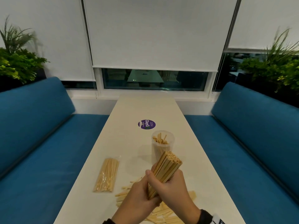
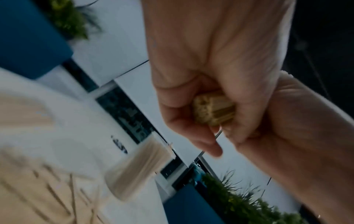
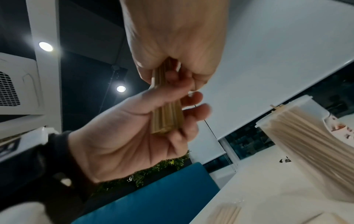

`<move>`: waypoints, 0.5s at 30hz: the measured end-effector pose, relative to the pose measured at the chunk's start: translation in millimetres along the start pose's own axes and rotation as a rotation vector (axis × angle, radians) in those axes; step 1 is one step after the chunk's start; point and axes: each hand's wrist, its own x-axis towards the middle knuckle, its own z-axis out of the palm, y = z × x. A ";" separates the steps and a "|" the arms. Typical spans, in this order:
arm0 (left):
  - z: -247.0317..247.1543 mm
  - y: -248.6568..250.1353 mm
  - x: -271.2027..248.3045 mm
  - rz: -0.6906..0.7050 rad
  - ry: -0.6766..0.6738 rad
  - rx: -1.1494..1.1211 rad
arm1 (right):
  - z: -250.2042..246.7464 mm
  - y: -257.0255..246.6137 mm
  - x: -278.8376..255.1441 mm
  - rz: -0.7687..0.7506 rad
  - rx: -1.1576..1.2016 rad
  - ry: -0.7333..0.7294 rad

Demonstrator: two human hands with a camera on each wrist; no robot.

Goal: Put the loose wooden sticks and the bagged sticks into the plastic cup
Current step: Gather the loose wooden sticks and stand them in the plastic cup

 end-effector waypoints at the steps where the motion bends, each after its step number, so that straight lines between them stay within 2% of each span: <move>1: 2.4 -0.3 1.4 -0.009 0.015 0.023 | -1.2 -0.1 -0.1 0.000 -0.018 -0.025; 5: 2.0 -16.8 4.7 -0.029 0.020 0.119 | -25.2 -4.8 8.2 0.103 0.008 -0.184; 7: 0.9 -24.4 7.7 -0.029 0.030 0.177 | -36.3 -7.2 14.2 0.157 0.023 -0.214; 15: 6.8 -23.7 53.6 -0.044 0.002 0.179 | -54.7 -9.1 48.3 0.080 -0.165 -0.026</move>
